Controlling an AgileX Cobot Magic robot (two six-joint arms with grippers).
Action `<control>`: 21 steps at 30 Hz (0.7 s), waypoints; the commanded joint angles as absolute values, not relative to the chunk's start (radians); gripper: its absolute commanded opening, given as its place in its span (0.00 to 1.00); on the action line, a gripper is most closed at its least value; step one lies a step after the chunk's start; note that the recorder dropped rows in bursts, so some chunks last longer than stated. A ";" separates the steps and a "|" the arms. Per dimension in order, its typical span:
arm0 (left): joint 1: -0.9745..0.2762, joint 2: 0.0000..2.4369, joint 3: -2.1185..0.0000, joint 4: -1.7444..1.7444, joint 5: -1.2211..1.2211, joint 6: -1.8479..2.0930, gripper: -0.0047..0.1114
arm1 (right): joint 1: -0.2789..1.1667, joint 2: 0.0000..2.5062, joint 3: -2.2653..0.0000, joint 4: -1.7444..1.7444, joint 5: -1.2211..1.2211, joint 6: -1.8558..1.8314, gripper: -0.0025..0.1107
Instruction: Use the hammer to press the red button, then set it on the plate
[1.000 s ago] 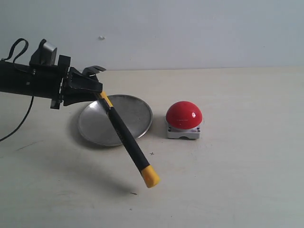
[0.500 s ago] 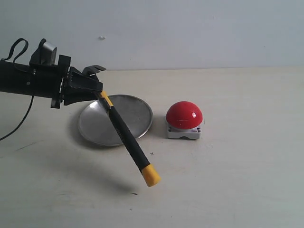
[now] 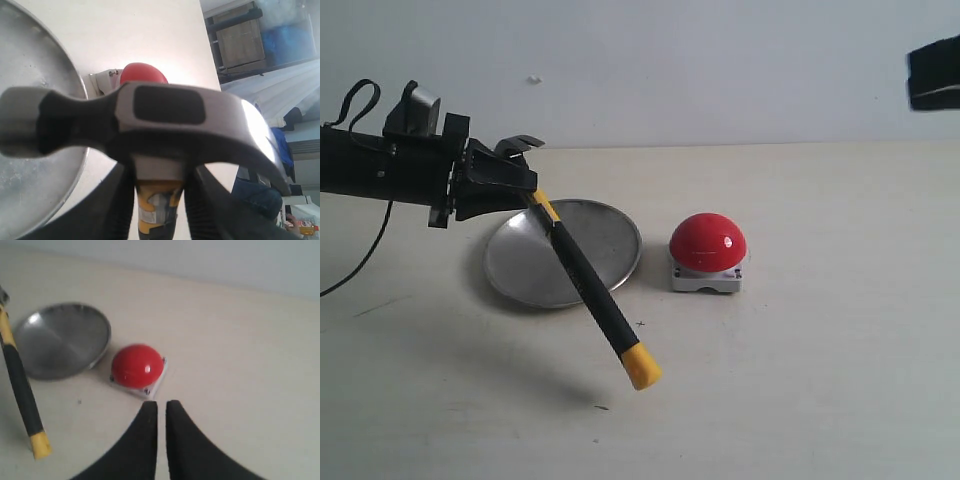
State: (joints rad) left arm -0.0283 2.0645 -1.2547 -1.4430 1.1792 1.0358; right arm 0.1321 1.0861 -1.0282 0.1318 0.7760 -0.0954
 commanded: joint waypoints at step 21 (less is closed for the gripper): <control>-0.032 2.043 -1.260 -1.502 1.221 1.017 0.04 | 0.250 1.849 -1.111 1.097 0.870 -0.940 0.43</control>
State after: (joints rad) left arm -0.0283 2.0645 -1.2547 -1.4430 1.1792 1.0167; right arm 0.2020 1.8640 -1.1135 1.0668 0.9692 -0.8708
